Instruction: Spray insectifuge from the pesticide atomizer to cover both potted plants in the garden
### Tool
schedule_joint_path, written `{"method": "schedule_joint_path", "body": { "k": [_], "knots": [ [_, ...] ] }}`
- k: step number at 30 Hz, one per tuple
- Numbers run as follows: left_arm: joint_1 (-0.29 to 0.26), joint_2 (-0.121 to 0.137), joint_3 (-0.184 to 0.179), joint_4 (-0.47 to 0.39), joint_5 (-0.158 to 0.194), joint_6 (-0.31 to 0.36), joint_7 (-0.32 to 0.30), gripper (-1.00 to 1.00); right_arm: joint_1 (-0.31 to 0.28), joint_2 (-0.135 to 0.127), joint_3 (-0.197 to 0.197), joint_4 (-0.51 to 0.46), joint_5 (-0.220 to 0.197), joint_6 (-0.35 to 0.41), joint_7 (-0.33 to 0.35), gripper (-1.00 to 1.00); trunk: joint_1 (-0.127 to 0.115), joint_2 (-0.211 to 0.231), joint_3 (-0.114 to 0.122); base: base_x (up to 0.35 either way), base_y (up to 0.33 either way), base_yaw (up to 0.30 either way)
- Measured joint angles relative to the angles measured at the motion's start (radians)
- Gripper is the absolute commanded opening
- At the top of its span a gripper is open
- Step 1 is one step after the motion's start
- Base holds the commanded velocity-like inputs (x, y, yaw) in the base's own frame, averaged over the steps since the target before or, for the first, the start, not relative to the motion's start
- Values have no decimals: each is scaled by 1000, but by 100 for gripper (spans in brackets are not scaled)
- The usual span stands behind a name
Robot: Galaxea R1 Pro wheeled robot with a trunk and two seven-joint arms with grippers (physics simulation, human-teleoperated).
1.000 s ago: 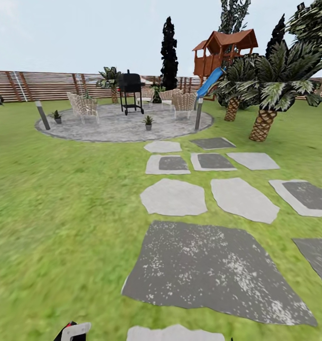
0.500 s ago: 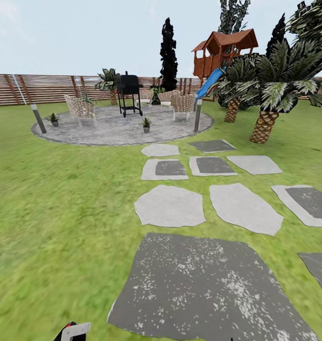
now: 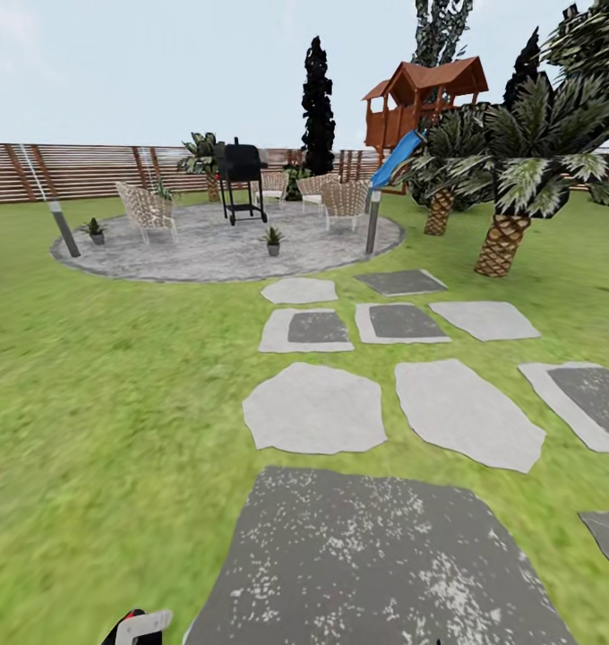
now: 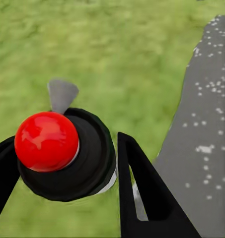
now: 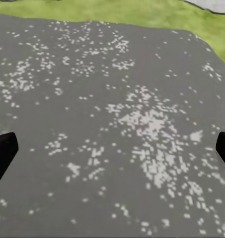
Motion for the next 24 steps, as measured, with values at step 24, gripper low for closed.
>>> {"method": "schedule_joint_path", "body": {
  "k": [24],
  "knots": [
    [0,0,-1,0,-1,0,-1,-100,0,1,0,0,0,0,0,100,0,0,0,337,-12,0]
  ]
}}
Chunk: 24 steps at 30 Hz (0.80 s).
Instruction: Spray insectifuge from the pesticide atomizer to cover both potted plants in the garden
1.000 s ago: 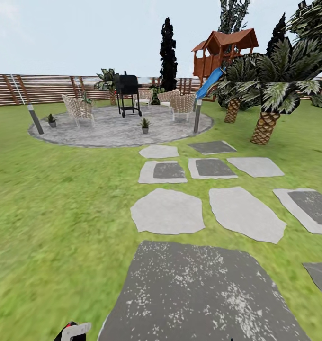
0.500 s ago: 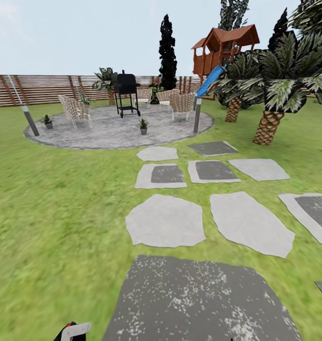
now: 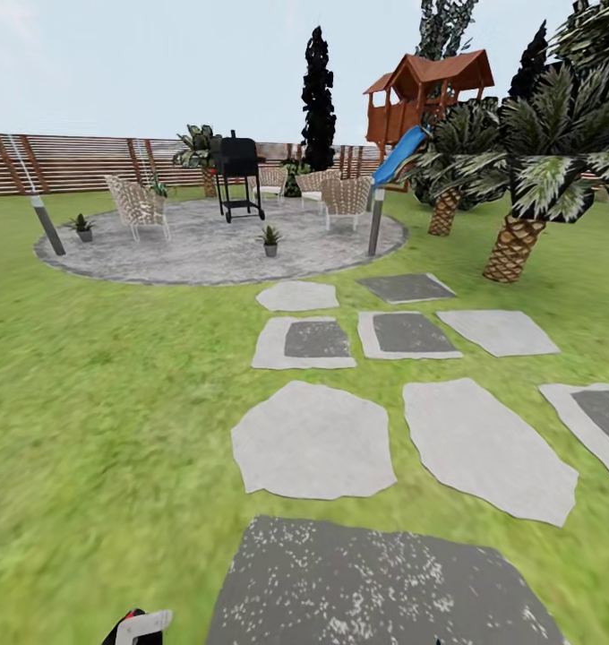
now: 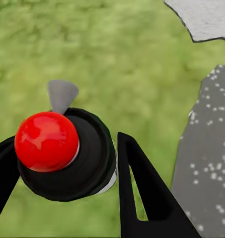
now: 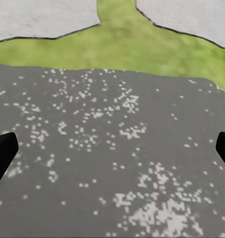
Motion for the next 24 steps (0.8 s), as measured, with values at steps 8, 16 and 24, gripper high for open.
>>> {"method": "schedule_joint_path", "body": {
  "k": [8,16,24],
  "knots": [
    [0,0,0,0,0,0,0,-100,0,0,0,0,0,0,0,100,0,0,0,338,0,0],
    [0,0,1,0,0,0,1,-100,0,0,0,0,0,0,0,100,0,0,0,338,0,0],
    [0,0,0,0,0,0,0,-100,0,0,0,0,0,0,0,100,0,0,0,338,0,0]
  ]
}}
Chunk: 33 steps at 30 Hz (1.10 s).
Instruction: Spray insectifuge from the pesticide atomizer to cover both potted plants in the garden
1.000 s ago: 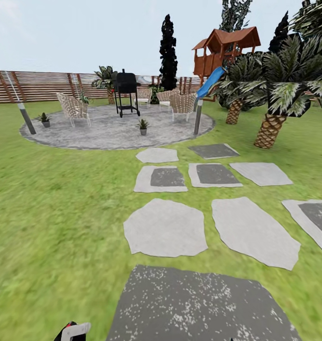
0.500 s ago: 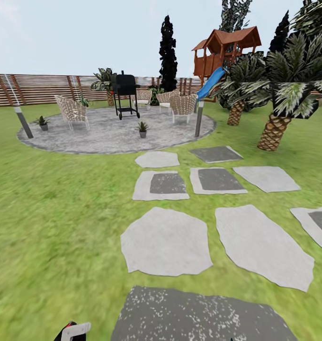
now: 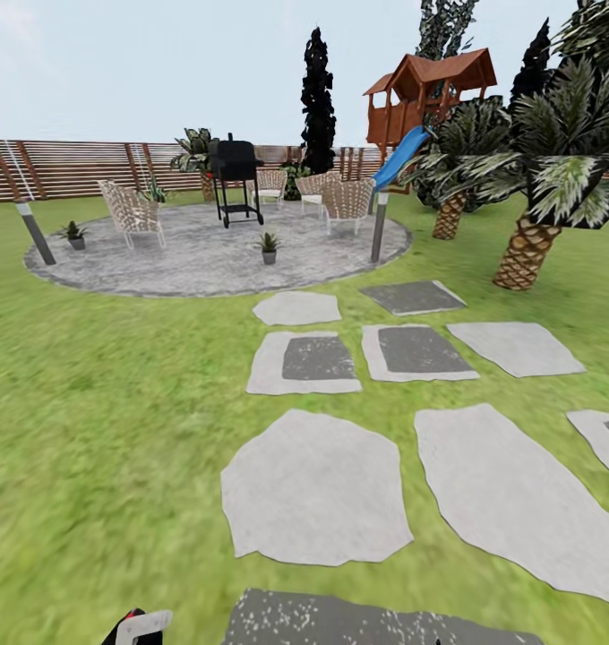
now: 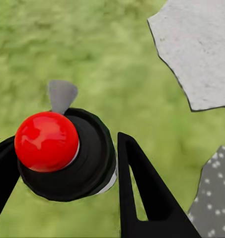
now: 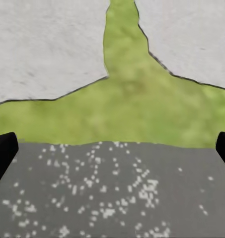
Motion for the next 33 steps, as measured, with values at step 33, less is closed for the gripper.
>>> {"method": "schedule_joint_path", "body": {
  "k": [33],
  "knots": [
    [0,0,0,0,0,0,1,-100,0,0,0,0,0,0,0,100,0,0,0,338,-56,0]
  ]
}}
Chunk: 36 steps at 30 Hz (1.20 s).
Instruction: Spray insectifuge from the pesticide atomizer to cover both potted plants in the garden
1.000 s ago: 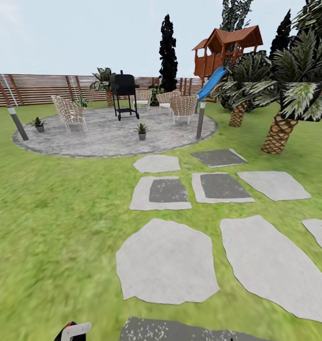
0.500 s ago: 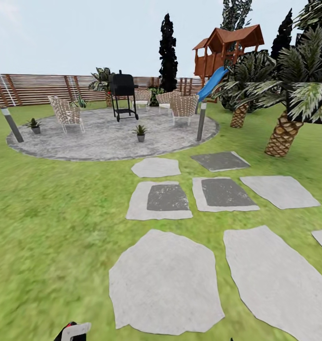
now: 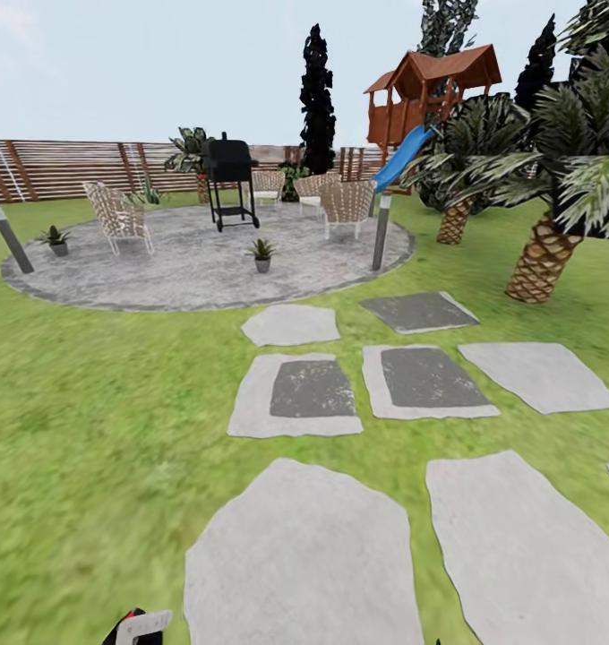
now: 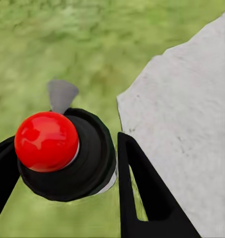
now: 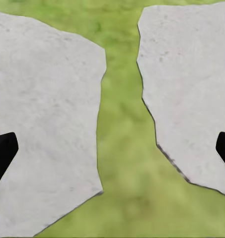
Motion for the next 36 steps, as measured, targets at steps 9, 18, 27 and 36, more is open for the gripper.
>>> {"method": "schedule_joint_path", "body": {
  "k": [9,18,27,36],
  "knots": [
    [0,0,0,1,0,0,0,-100,0,0,0,0,0,0,0,100,0,0,0,338,-80,0],
    [0,0,0,1,0,0,-1,-100,0,0,0,0,0,0,0,100,0,0,0,338,-80,0],
    [0,0,0,1,0,0,0,-100,0,0,0,0,0,0,0,100,0,0,0,338,-80,0],
    [0,0,0,1,0,0,-1,-100,0,0,0,0,0,0,0,100,0,0,0,338,-80,0]
  ]
}}
